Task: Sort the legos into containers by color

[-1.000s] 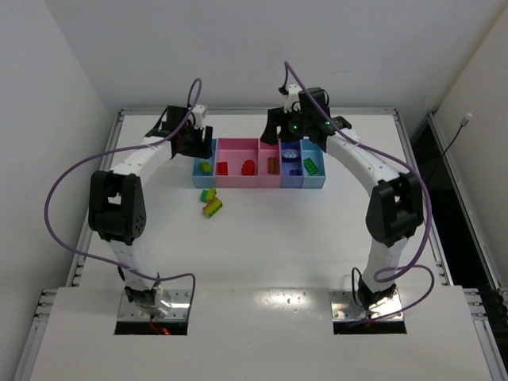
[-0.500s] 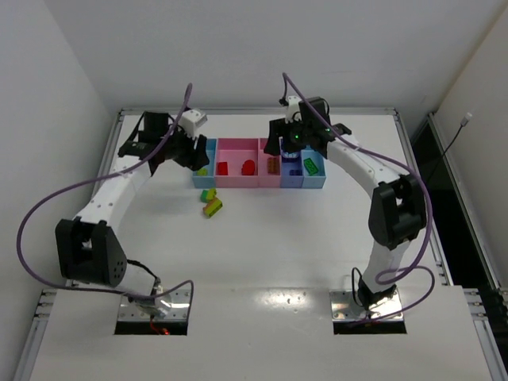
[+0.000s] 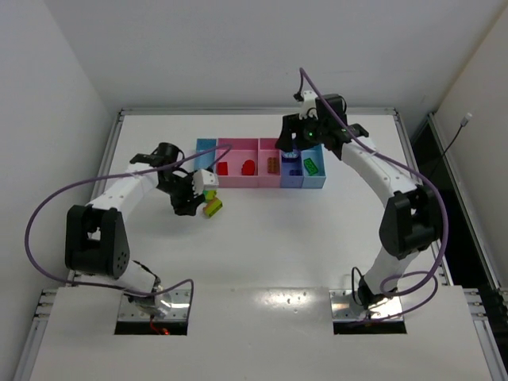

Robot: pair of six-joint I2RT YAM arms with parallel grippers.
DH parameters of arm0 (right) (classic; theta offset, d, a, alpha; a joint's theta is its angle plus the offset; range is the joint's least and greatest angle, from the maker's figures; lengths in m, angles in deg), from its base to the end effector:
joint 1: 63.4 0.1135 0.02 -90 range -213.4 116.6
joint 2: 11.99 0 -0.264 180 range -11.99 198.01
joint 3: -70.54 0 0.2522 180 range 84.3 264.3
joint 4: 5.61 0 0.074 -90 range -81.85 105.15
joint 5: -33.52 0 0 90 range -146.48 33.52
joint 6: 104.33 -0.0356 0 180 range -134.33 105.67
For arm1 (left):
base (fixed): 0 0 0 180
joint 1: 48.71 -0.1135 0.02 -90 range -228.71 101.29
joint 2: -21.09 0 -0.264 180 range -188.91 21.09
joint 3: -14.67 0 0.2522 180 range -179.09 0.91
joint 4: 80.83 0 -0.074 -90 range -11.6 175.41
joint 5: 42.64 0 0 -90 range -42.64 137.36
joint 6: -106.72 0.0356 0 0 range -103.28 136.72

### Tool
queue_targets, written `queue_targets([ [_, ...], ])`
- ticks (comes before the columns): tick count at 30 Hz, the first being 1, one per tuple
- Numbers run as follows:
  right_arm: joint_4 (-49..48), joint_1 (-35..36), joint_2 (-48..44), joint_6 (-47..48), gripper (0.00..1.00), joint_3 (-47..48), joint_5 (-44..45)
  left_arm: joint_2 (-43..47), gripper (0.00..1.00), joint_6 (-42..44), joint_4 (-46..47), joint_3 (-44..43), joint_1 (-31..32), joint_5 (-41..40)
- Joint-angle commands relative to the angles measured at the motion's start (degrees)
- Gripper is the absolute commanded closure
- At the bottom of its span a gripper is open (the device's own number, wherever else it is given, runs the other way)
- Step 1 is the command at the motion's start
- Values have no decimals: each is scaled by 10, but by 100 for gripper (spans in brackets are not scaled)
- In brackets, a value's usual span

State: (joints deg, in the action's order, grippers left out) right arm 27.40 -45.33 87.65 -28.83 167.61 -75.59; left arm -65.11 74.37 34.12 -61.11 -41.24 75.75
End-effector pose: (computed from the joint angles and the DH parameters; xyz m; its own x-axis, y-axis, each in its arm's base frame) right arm 0.3802 0.1363 0.2998 -0.6723 0.0295 -0.7397 -0.3903 0.8349 0.3881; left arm 0.2724 -0.0528 0.2294 -0.3170 0.7911 -0.5231 0.9353 0.3521 -0.0343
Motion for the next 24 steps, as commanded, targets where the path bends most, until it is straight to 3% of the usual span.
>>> queue_targets([
  [1, -13, -8, -23, 9, 30, -8, -11, -49, 41, 134, -5, -48, -6, 18],
  [7, -8, -18, -23, 9, 30, -13, -16, -112, 45, 182, 20, -97, -11, 36],
  [16, -8, -34, -11, 9, 30, -13, -32, -146, 49, 234, 53, -97, -11, 41],
  [24, -8, -34, 5, 4, 30, -8, -32, -162, 39, 234, 80, -92, -6, 36],
])
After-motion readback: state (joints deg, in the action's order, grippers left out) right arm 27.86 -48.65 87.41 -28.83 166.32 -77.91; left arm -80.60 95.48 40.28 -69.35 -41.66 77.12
